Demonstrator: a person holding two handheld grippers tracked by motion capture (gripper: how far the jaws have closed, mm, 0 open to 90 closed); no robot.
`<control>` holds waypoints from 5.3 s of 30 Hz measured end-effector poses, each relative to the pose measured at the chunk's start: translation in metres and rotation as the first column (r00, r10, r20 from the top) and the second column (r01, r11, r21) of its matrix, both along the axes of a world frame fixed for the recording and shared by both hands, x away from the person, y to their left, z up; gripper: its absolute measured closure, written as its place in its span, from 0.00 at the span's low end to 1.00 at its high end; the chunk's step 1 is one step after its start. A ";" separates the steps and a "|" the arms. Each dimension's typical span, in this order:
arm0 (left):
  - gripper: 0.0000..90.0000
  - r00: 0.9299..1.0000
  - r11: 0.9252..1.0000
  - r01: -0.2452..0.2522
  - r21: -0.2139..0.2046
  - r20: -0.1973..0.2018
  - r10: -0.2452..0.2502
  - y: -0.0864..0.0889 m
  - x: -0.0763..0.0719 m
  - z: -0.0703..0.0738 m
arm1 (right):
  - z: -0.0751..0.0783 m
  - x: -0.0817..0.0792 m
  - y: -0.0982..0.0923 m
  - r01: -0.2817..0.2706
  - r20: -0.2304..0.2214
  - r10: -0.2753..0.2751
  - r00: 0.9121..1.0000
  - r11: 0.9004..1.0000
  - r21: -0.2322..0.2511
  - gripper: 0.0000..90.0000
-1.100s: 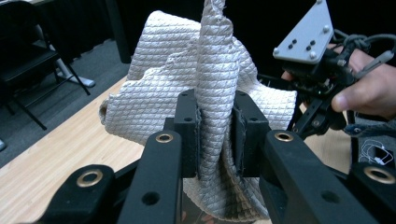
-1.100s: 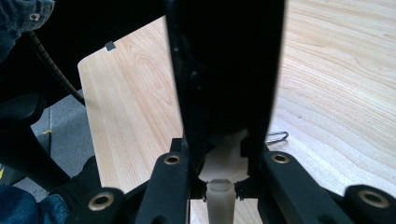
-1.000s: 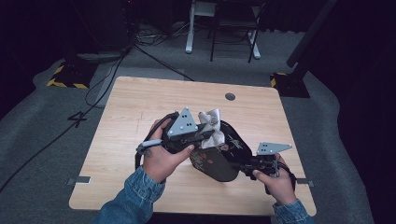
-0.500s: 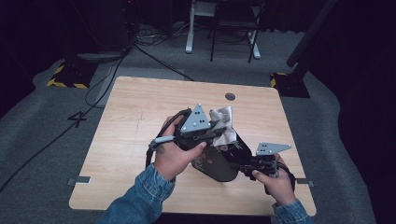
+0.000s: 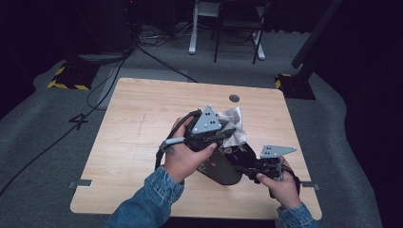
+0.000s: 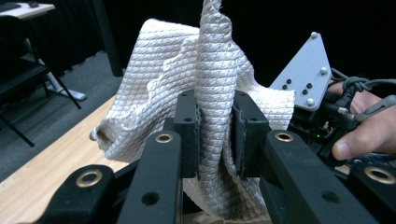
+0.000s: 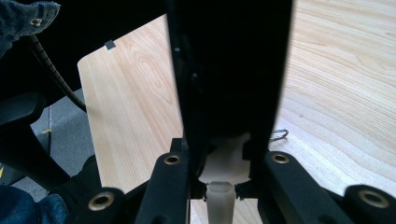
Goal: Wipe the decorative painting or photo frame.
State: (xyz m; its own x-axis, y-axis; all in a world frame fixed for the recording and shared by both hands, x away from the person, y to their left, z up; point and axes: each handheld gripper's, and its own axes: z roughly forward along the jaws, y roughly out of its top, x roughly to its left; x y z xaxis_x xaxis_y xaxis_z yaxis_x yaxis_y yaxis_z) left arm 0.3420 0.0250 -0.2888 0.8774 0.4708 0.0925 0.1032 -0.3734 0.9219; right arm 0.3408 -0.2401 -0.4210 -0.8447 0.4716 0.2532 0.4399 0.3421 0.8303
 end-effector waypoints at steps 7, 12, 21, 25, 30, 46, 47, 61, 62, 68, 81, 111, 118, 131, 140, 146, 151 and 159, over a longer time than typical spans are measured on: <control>0.83 1.000 1.000 -0.017 -0.011 0.022 0.017 0.002 0.002 0.007 | 0.000 0.000 0.000 0.001 0.000 -0.001 1.000 1.000 0.000 0.87; 0.83 0.998 0.999 -0.040 -0.010 0.042 0.040 0.003 0.004 0.009 | 0.000 0.000 0.000 0.000 -0.002 0.000 1.000 1.000 0.002 0.87; 0.83 0.997 0.998 -0.066 0.023 0.040 0.065 -0.002 0.013 0.006 | 0.000 0.000 0.000 0.001 0.000 -0.001 1.000 1.000 0.002 0.87; 0.83 0.996 0.996 -0.081 0.035 0.043 0.080 -0.002 0.016 0.004 | 0.000 0.000 0.000 0.000 -0.002 0.000 1.000 1.000 0.004 0.87; 0.83 0.995 0.995 -0.097 0.040 0.044 0.095 0.000 0.019 0.002 | 0.000 0.000 0.000 0.001 -0.001 -0.001 1.000 1.000 0.005 0.87; 0.84 0.991 0.992 -0.129 0.012 0.039 0.129 0.009 0.023 -0.007 | 0.000 0.000 0.000 0.003 0.002 -0.003 1.000 1.000 0.004 0.87; 0.84 0.991 0.991 -0.130 0.008 0.042 0.130 0.009 0.023 -0.007 | 0.000 0.000 0.000 0.003 0.002 -0.003 1.000 1.000 0.004 0.87; 0.84 0.980 0.980 -0.195 0.039 0.042 0.194 0.021 0.028 -0.017 | -0.001 0.000 0.000 0.003 0.001 -0.003 1.000 1.000 0.002 0.87; 0.84 0.979 0.978 -0.203 0.048 0.041 0.201 0.022 0.028 -0.019 | -0.001 0.000 0.000 0.002 0.000 -0.002 1.000 1.000 0.002 0.87; 0.85 0.975 0.973 -0.222 0.069 0.040 0.219 0.025 0.030 -0.027 | -0.001 0.000 0.000 0.001 -0.002 -0.001 1.000 1.000 -0.001 0.87; 0.85 0.970 0.968 -0.244 0.064 0.013 0.244 0.033 0.028 -0.042 | 0.000 -0.001 0.002 0.009 0.001 -0.009 1.000 1.000 -0.010 0.87; 0.85 0.960 0.959 -0.274 0.077 -0.032 0.277 0.049 0.026 -0.073 | 0.000 -0.002 0.004 0.016 0.004 -0.016 1.000 1.000 -0.016 0.87; 0.85 0.957 0.956 -0.283 0.079 -0.051 0.287 0.056 0.026 -0.081 | 0.000 -0.002 0.004 0.016 0.004 -0.016 1.000 1.000 -0.015 0.87; 0.85 0.952 0.954 -0.293 0.070 -0.066 0.297 0.063 0.023 -0.092 | 0.000 -0.002 0.005 0.017 0.004 -0.017 1.000 1.000 -0.016 0.88; 0.85 0.947 0.950 -0.303 0.072 -0.086 0.309 0.067 0.023 -0.099 | 0.000 -0.002 0.005 0.017 0.004 -0.017 1.000 1.000 -0.017 0.87; 0.85 0.943 0.947 -0.312 0.077 -0.097 0.319 0.067 0.025 -0.102 | 0.001 -0.002 0.006 0.016 0.006 -0.016 1.000 1.000 -0.021 0.87; 0.85 0.939 0.944 -0.321 0.082 -0.103 0.328 0.068 0.026 -0.106 | 0.000 -0.002 0.006 0.015 0.009 -0.015 1.000 1.000 -0.023 0.87; 0.85 0.936 0.941 -0.328 0.082 -0.110 0.336 0.070 0.025 -0.111 | 0.000 -0.002 0.007 0.015 0.010 -0.015 1.000 1.000 -0.025 0.88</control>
